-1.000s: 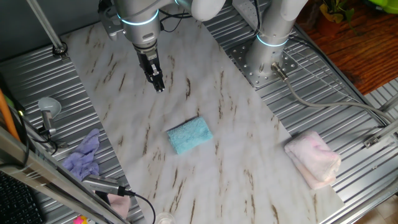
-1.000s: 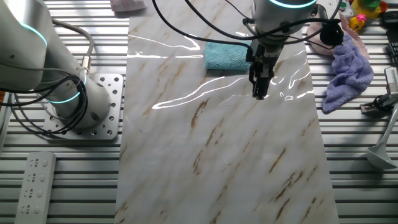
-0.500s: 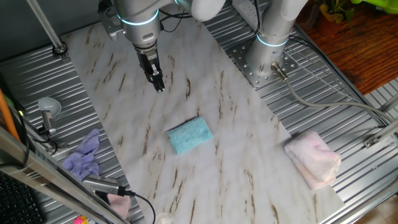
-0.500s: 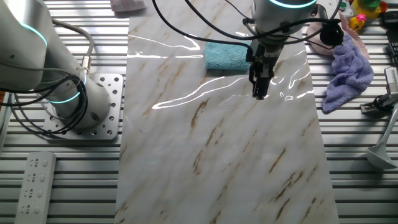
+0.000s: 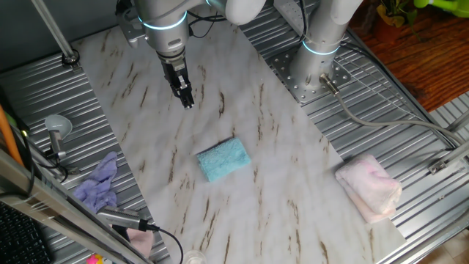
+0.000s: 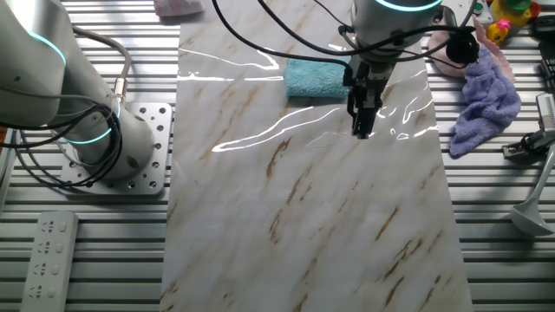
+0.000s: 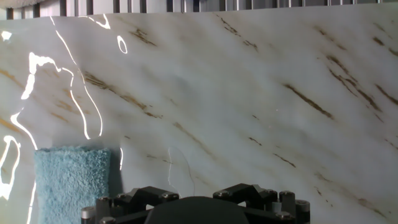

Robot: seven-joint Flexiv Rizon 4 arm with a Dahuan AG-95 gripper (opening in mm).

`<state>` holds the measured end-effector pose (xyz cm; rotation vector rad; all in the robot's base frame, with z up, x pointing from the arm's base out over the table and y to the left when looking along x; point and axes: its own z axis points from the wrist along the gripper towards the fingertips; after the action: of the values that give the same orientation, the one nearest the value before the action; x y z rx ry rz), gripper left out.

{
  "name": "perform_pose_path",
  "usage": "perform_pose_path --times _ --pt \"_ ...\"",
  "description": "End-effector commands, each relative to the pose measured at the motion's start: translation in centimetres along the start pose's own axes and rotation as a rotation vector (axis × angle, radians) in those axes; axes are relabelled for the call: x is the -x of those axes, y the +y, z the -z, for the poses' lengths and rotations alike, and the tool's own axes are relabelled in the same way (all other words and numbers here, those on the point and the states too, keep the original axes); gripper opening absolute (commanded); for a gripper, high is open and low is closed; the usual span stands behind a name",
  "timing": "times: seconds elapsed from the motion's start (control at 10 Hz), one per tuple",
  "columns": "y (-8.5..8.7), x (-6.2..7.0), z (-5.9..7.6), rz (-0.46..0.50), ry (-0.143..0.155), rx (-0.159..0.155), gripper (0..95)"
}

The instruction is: Clean the table with a cloth

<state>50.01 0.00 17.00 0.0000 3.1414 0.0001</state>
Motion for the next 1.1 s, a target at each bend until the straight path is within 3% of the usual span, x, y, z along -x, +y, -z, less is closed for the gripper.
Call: perform_pose_path --times 0.1,1.1 --pt "0.0 -0.01 0.0 0.046 -0.034 0.042 0.0" --pt "0.0 -0.01 -0.01 0.045 -0.031 0.029 0.0"
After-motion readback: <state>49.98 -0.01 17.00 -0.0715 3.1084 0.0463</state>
